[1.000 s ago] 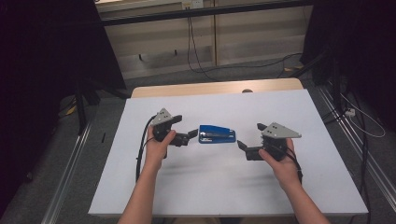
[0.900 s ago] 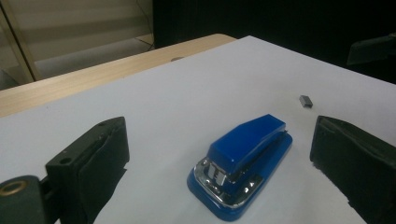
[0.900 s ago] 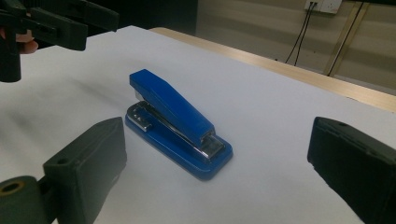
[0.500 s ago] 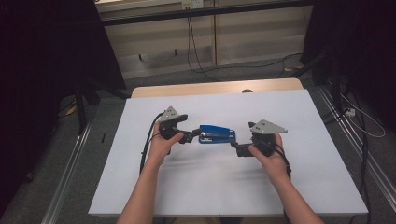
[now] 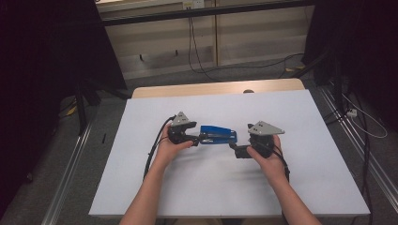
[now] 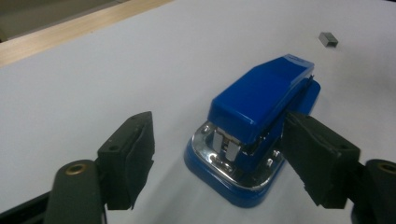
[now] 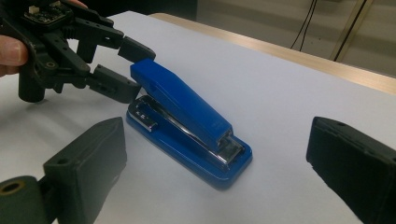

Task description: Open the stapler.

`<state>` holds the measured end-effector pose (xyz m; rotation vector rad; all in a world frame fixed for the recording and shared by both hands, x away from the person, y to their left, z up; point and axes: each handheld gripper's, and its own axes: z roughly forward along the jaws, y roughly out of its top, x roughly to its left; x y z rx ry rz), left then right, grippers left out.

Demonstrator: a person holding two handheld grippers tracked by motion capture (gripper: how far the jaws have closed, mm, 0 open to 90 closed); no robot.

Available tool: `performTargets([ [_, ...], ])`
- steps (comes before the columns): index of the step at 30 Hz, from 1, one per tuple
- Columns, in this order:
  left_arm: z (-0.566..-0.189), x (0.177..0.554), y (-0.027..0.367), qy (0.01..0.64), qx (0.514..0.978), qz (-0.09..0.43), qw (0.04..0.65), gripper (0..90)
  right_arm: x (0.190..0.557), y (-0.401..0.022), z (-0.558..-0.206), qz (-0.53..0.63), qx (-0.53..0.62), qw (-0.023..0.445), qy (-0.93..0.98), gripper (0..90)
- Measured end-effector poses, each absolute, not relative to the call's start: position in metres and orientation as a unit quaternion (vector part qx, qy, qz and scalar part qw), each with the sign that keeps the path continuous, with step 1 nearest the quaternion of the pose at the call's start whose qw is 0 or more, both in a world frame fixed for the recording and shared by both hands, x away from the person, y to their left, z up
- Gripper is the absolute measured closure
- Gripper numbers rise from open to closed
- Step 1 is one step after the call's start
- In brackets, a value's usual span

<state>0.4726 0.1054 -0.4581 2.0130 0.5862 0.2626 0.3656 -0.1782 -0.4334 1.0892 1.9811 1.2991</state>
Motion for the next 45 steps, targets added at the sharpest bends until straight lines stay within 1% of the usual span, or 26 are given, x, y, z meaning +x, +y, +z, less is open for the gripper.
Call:
performTargets([
  [1,-0.458,0.473,0.105,0.242,0.829,0.108,0.492,30.4,0.366,-0.178,-0.433,0.481,0.403,0.264,0.733,4.6],
  [3,-0.459,0.473,0.104,0.241,0.828,0.103,0.495,31.2,0.366,-0.179,-0.435,0.479,0.405,0.263,0.733,4.6],
  [5,-0.461,0.473,0.102,0.232,0.831,0.100,0.495,34.6,0.366,-0.180,-0.437,0.479,0.407,0.263,0.732,4.7],
  [8,-0.462,0.473,0.100,0.231,0.832,0.095,0.495,35.9,0.366,-0.180,-0.438,0.478,0.409,0.263,0.732,4.8],
  [10,-0.462,0.473,0.098,0.226,0.837,0.092,0.490,40.0,0.366,-0.180,-0.439,0.478,0.410,0.261,0.732,4.9],
  [11,-0.463,0.472,0.097,0.221,0.839,0.089,0.490,44.5,0.366,-0.181,-0.439,0.478,0.410,0.262,0.731,4.9],
  [12,-0.463,0.472,0.097,0.217,0.841,0.090,0.488,44.5,0.366,-0.181,-0.439,0.478,0.410,0.262,0.731,4.9],
  [13,-0.463,0.472,0.096,0.214,0.842,0.090,0.487,48.1,0.365,-0.181,-0.440,0.479,0.411,0.262,0.730,4.9],
  [14,-0.463,0.472,0.096,0.210,0.843,0.088,0.487,48.1,0.365,-0.181,-0.440,0.479,0.411,0.262,0.730,4.9],
  [16,-0.463,0.471,0.097,0.209,0.842,0.082,0.490,52.0,0.365,-0.182,-0.441,0.479,0.413,0.261,0.729,5.1],
  [22,-0.462,0.473,0.099,0.209,0.840,0.073,0.496,53.5,0.364,-0.182,-0.443,0.478,0.415,0.259,0.730,5.2],
  [25,-0.461,0.473,0.101,0.208,0.840,0.077,0.495,54.4,0.364,-0.181,-0.444,0.477,0.415,0.259,0.730,5.2],
  [28,-0.457,0.473,0.103,0.212,0.835,0.068,0.503,57.2,0.364,-0.179,-0.447,0.472,0.415,0.256,0.735,5.3],
  [29,-0.456,0.472,0.103,0.212,0.835,0.071,0.502,58.9,0.365,-0.178,-0.449,0.472,0.415,0.254,0.736,5.3],
  [33,-0.452,0.471,0.104,0.212,0.833,0.075,0.505,58.9,0.366,-0.175,-0.451,0.471,0.414,0.252,0.737,5.4],
  [39,-0.443,0.469,0.105,0.220,0.817,0.073,0.528,60.2,0.367,-0.170,-0.451,0.469,0.410,0.251,0.741,5.3],
  [40,-0.442,0.469,0.104,0.219,0.816,0.072,0.530,62.8,0.367,-0.168,-0.451,0.471,0.410,0.250,0.740,5.4],
  [45,-0.436,0.467,0.101,0.220,0.806,0.071,0.545,63.1,0.368,-0.162,-0.453,0.474,0.407,0.249,0.740,5.5],
])
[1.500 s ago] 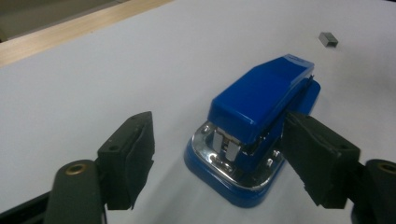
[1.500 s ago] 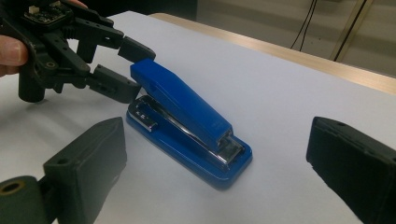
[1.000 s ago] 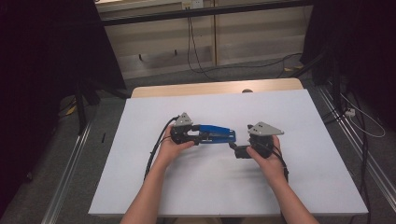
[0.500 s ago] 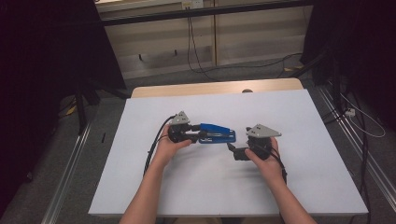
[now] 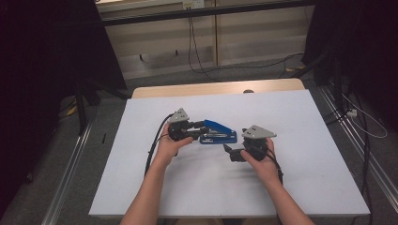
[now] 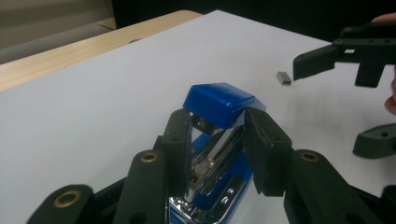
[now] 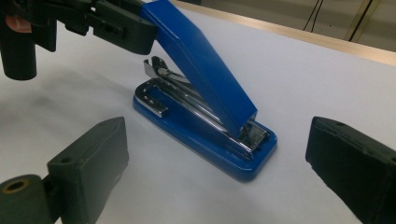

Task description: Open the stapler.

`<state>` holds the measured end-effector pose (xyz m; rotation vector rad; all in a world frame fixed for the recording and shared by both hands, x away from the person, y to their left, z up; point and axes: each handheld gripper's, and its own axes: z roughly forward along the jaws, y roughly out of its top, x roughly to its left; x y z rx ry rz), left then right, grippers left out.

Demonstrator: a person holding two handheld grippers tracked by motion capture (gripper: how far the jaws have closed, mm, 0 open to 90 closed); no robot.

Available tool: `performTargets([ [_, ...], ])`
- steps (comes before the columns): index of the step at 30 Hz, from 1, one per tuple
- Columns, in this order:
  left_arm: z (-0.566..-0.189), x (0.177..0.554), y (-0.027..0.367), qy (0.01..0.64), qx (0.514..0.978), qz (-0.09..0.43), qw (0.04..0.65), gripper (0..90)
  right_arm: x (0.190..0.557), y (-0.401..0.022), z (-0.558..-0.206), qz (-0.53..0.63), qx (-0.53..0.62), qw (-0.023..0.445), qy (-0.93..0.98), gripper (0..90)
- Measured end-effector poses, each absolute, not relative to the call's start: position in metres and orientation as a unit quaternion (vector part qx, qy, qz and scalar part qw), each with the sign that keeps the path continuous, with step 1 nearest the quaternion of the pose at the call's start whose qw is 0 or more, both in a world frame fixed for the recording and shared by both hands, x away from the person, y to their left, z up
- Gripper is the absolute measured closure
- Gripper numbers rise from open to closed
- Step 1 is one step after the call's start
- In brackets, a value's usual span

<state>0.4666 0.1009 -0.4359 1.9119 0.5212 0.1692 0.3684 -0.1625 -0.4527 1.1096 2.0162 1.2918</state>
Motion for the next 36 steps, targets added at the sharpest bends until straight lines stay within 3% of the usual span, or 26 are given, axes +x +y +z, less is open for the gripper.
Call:
performTargets([
  [4,-0.434,0.466,0.100,0.225,0.798,0.067,0.555,63.4,0.368,-0.155,-0.452,0.474,0.407,0.259,0.737,4.8],
  [9,-0.431,0.465,0.098,0.225,0.800,0.075,0.552,63.9,0.370,-0.149,-0.453,0.470,0.409,0.249,0.741,14.2],
  [10,-0.430,0.465,0.097,0.224,0.801,0.076,0.550,63.9,0.371,-0.149,-0.453,0.471,0.412,0.243,0.741,19.3],
  [11,-0.429,0.465,0.097,0.224,0.801,0.077,0.549,63.9,0.372,-0.147,-0.453,0.477,0.412,0.235,0.740,29.9],
  [14,-0.428,0.464,0.096,0.227,0.801,0.077,0.548,64.1,0.373,-0.145,-0.452,0.480,0.411,0.233,0.739,36.1],
  [15,-0.428,0.464,0.096,0.228,0.801,0.077,0.548,64.2,0.374,-0.143,-0.452,0.481,0.411,0.227,0.741,47.0],
  [17,-0.427,0.464,0.096,0.228,0.801,0.078,0.548,64.2,0.375,-0.142,-0.452,0.481,0.409,0.225,0.742,51.4],
  [21,-0.426,0.463,0.095,0.229,0.802,0.083,0.545,64.1,0.378,-0.137,-0.452,0.476,0.411,0.217,0.747,73.8],
  [22,-0.426,0.463,0.094,0.228,0.803,0.085,0.544,64.2,0.380,-0.135,-0.454,0.477,0.415,0.211,0.745,84.8],
  [24,-0.424,0.463,0.094,0.235,0.801,0.081,0.544,64.2,0.382,-0.132,-0.456,0.476,0.416,0.209,0.746,90.0],
  [36,-0.422,0.461,0.092,0.239,0.804,0.085,0.538,64.0,0.398,-0.107,-0.460,0.485,0.447,0.211,0.721,90.0],
])
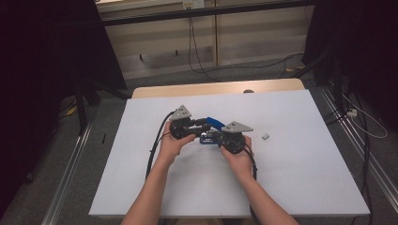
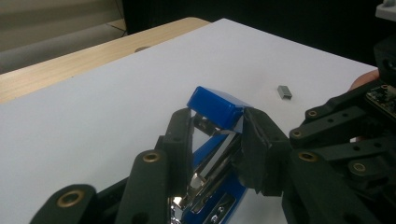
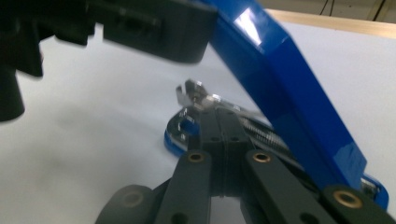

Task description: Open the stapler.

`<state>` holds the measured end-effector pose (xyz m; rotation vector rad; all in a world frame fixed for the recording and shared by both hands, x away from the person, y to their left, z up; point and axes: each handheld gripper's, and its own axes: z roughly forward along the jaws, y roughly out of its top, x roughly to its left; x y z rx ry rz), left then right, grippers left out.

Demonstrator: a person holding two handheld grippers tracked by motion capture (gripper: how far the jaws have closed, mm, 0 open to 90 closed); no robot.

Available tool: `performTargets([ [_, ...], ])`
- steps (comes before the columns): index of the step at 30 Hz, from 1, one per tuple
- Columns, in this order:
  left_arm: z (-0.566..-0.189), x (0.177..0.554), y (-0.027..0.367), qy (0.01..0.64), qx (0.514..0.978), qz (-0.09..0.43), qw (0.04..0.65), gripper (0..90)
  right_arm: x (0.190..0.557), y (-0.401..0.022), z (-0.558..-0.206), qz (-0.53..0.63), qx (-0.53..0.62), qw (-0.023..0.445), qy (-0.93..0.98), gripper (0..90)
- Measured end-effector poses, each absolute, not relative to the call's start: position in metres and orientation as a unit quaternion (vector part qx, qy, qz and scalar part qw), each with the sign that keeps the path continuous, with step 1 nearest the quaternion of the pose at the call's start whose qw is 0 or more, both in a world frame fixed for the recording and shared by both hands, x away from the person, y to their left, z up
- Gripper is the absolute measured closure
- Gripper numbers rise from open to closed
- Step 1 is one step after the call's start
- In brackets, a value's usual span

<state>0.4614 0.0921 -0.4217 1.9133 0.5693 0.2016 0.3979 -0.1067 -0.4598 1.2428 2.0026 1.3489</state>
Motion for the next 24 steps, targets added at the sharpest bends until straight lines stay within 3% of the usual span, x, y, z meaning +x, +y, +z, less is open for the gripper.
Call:
performTargets([
  [24,-0.422,0.461,0.091,0.241,0.804,0.086,0.537,63.7,0.412,-0.096,-0.461,0.489,0.457,0.223,0.709,90.0],
])
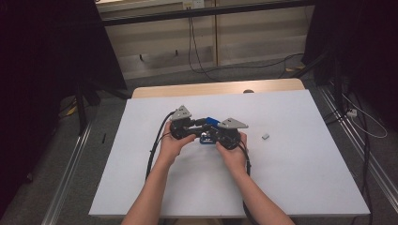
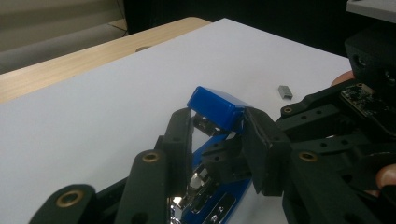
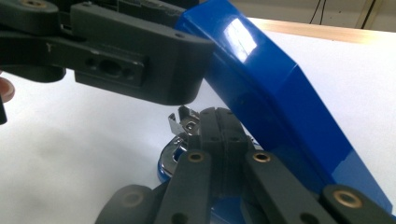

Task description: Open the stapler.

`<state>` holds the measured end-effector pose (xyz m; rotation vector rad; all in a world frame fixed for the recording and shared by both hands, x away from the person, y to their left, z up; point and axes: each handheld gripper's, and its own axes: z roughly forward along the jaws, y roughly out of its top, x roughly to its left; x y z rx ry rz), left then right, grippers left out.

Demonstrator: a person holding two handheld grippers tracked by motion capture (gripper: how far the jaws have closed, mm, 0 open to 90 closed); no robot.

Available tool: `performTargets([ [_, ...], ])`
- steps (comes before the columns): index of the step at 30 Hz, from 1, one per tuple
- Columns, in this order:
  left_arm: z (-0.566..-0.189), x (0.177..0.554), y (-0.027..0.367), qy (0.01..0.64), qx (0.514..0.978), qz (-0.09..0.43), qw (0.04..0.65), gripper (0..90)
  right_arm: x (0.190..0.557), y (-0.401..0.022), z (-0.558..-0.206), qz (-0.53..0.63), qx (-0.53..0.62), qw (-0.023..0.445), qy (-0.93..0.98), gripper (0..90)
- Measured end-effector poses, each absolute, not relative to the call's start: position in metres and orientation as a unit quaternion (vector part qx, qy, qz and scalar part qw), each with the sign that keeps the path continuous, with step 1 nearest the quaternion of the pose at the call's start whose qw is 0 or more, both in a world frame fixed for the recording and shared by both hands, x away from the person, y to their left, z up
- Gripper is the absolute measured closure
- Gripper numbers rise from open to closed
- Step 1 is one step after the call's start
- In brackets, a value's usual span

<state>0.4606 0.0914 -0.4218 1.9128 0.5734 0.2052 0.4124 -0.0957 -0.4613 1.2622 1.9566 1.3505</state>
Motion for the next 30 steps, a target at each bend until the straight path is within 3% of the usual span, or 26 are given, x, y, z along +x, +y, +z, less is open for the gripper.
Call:
performTargets([
  [30,-0.4212,0.4616,0.0961,0.249,0.789,0.078,0.556,62.6,0.4186,-0.0883,-0.4600,0.489,0.464,0.224,0.703,90.0],
])
